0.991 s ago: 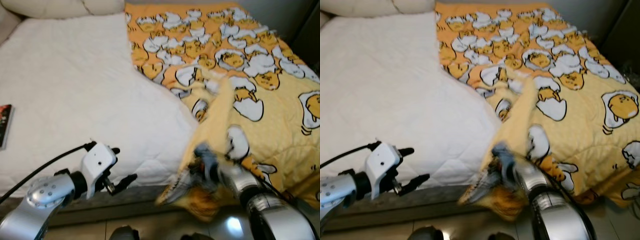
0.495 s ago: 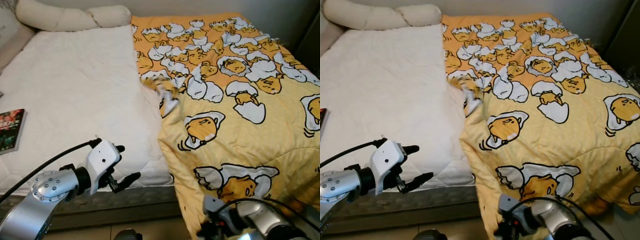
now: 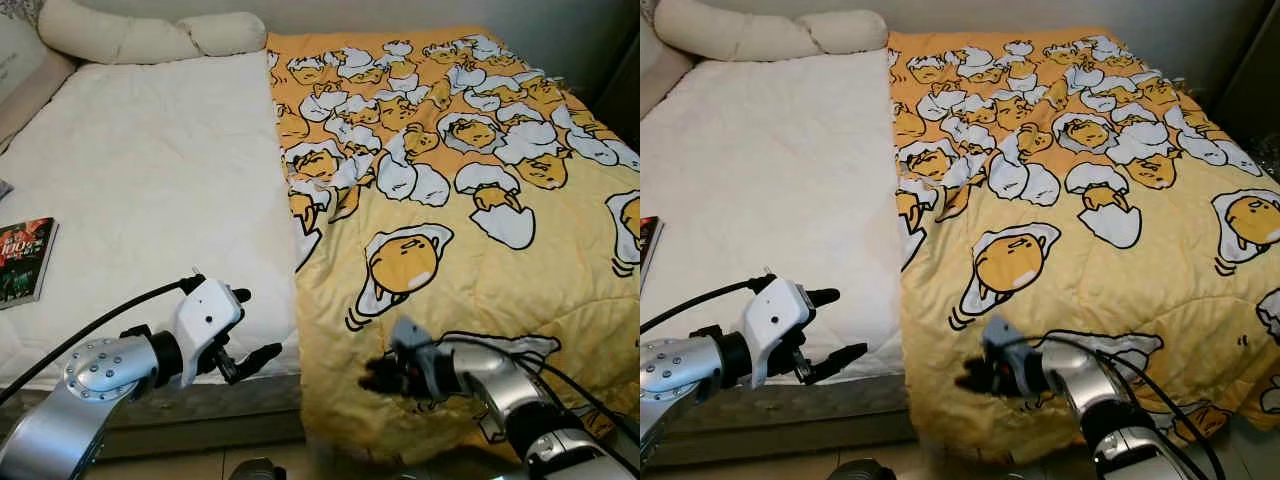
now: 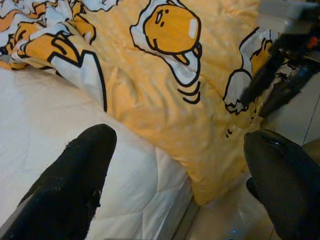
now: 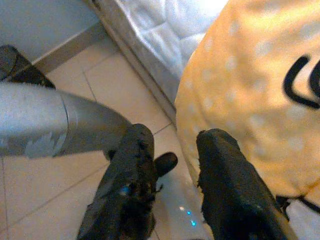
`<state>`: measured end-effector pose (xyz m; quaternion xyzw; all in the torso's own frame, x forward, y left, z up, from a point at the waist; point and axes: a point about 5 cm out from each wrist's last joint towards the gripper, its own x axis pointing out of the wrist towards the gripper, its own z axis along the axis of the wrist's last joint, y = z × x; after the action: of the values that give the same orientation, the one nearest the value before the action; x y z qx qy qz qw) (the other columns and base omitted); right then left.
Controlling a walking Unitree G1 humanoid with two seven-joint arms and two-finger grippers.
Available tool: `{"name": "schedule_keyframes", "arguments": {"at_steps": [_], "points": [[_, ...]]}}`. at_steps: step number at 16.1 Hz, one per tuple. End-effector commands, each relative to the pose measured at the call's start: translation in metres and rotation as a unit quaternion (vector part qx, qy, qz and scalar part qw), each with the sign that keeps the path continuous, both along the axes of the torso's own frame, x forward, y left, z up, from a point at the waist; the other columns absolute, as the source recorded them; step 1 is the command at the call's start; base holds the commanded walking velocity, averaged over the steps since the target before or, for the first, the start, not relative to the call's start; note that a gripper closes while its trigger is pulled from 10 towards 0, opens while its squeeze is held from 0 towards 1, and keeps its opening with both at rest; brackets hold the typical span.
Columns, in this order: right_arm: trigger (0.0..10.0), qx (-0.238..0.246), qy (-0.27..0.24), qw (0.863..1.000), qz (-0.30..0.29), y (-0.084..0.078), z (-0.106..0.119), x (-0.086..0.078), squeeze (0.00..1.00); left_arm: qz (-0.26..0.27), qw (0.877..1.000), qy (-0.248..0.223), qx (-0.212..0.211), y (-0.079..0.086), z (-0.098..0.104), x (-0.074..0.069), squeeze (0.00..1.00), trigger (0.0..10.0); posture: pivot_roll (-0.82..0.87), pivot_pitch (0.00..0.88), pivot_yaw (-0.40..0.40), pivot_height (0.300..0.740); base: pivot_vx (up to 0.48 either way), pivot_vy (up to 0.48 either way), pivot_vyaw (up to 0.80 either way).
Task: Clean up the room
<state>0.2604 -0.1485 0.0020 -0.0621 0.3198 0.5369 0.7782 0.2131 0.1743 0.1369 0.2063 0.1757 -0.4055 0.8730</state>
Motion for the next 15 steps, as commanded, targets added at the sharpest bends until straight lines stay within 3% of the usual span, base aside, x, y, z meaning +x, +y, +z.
{"name": "schedule_keyframes", "arguments": {"at_steps": [1, 2, 5, 7, 9, 11, 12, 13, 14, 15], "points": [[10.0, 0.017, -0.014, 1.0, -0.015, 0.005, 0.007, 0.007, 1.0, 0.007, 1.0, 0.006, 0.007, 0.001, -0.005, -0.001, 0.1, 10.0, 0.14, 0.015, 0.038, 0.74, 0.0, 0.0, 0.0], [10.0, 0.063, -0.031, 0.997, -0.03, 0.018, 0.016, 0.012, 1.0, 0.029, 0.999, 0.006, 0.012, 0.003, -0.008, 0.001, 0.1, 10.0, 0.13, 0.001, 0.029, 0.74, 0.0, 0.0, 0.0], [10.0, 0.096, -0.07, 0.99, -0.078, 0.025, 0.026, 0.017, 1.0, 0.102, 0.995, -0.006, 0.003, 0.008, -0.015, 0.008, 0.11, 10.0, 0.12, 0.0, 0.018, 0.74, 0.0, 0.0, 0.0], [10.0, 0.113, -0.111, 0.975, -0.158, 0.021, 0.039, 0.016, 1.0, 0.172, 0.983, -0.015, -0.058, 0.003, -0.021, 0.018, 0.12, 10.0, 0.08, 0.0, 0.02, 0.74, 0.0, 0.0, 0.0], [10.0, 0.105, -0.134, 0.963, -0.21, 0.017, 0.046, 0.01, 1.0, 0.192, 0.978, -0.026, -0.08, -0.003, -0.023, 0.026, 0.11, 10.0, 0.05, 0.0, 0.024, 0.74, 0.0, 0.0, 0.0], [10.0, 0.078, -0.165, 0.94, -0.287, 0.008, 0.05, 0.005, 1.0, 0.214, 0.971, -0.04, -0.099, -0.008, -0.026, 0.039, 0.09, 10.0, 0.0, 0.0, 0.038, 0.74, 0.0, 0.0, 0.0], [10.0, 0.056, -0.178, 0.921, -0.341, -0.001, 0.05, 0.002, 1.0, 0.216, 0.97, -0.038, -0.105, -0.013, -0.03, 0.045, 0.09, 10.0, -0.02, 0.0, 0.047, 0.74, 0.0, 0.0, 0.0], [10.0, 0.05, -0.181, 0.914, -0.361, -0.005, 0.051, 0.0, 1.0, 0.214, 0.971, -0.037, -0.105, -0.015, -0.031, 0.047, 0.09, 10.0, -0.02, 0.0, 0.05, 0.74, 0.0, 0.0, 0.0], [10.0, 0.034, -0.184, 0.898, -0.399, -0.013, 0.051, -0.003, 0.44, 0.213, 0.97, -0.032, -0.113, -0.019, -0.034, 0.052, 0.09, 10.0, -0.05, 0.0, 0.063, 0.74, 0.0, 0.0, 0.0], [10.0, 0.034, -0.184, 0.898, -0.399, -0.013, 0.051, -0.003, 0.44, 0.213, 0.97, -0.032, -0.113, -0.019, -0.034, 0.052, 0.09, 10.0, -0.05, 0.0, 0.063, 0.74, 0.0, 0.0, 0.0]]}}
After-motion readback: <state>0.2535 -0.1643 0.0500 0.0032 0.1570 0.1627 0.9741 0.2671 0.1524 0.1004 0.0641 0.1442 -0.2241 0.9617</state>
